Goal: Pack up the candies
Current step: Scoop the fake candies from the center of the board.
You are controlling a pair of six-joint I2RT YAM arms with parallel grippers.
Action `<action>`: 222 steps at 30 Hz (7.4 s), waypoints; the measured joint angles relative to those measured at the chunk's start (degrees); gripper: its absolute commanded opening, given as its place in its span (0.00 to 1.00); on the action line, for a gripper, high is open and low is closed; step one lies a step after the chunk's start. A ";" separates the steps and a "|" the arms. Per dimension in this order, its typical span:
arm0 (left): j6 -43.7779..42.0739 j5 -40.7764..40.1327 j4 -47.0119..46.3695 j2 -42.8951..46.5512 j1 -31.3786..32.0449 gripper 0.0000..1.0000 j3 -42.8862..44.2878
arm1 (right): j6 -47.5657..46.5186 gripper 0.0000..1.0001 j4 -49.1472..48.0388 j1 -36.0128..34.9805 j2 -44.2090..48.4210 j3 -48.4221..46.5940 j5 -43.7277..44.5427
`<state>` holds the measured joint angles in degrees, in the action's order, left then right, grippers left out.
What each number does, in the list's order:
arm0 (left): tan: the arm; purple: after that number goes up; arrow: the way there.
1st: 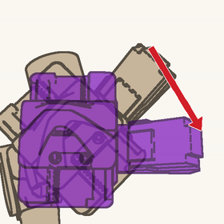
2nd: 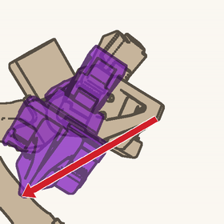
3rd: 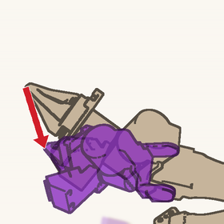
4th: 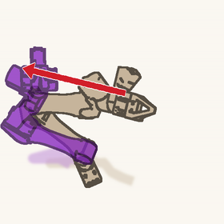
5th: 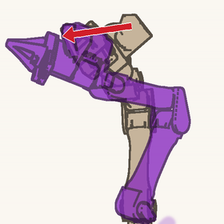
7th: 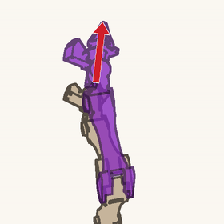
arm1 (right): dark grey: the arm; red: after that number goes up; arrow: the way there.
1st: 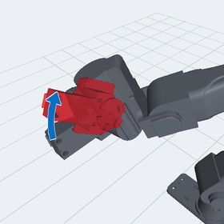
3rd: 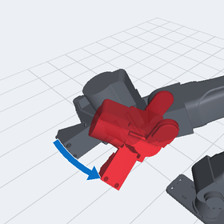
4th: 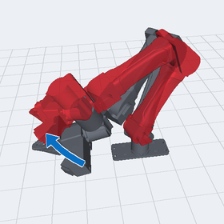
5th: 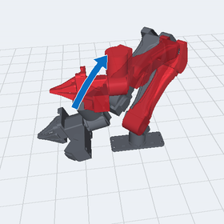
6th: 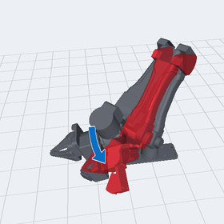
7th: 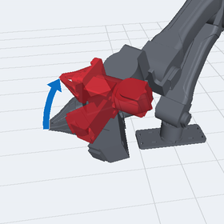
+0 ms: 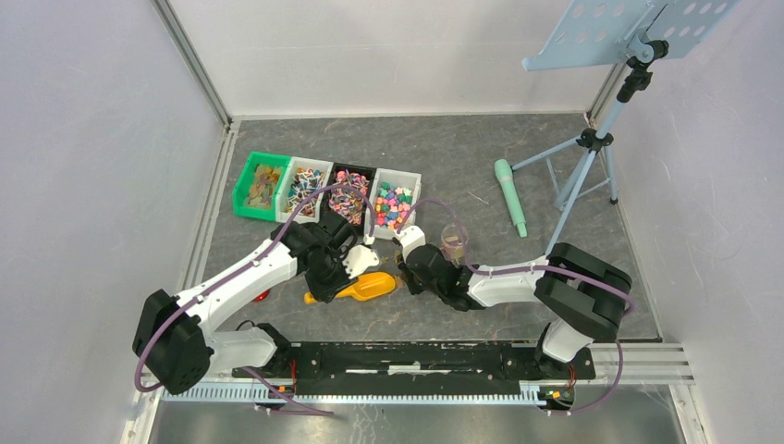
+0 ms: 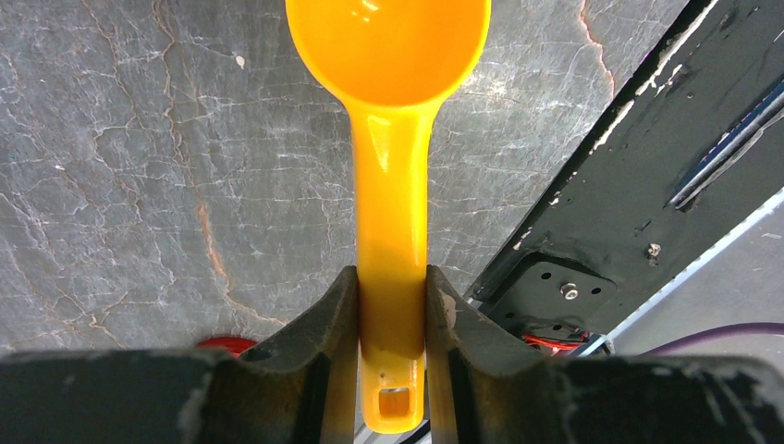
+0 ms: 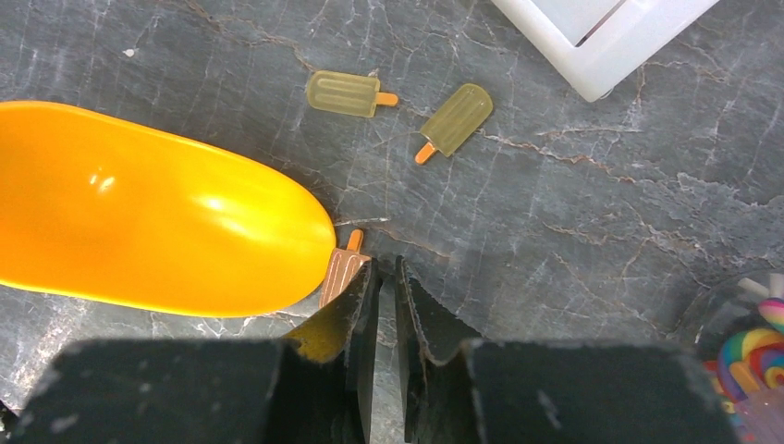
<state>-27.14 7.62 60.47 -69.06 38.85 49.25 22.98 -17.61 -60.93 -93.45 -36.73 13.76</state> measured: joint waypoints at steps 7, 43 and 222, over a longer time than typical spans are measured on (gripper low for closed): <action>0.02 -0.46 1.14 0.13 0.28 0.02 0.33 | 2.45 0.18 -0.94 -0.15 0.96 0.87 -2.19; 6.91 -4.17 -18.34 22.10 0.87 0.02 -7.04 | 1.57 0.22 3.76 -0.02 38.18 0.33 1.92; -8.41 -3.96 -9.99 -0.13 -10.01 0.02 -2.27 | -6.88 0.17 -20.83 5.46 -12.85 -7.13 -18.16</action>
<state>-35.55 3.66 50.48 -69.19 28.84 46.98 16.10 -38.44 -55.46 -106.30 -43.86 -4.40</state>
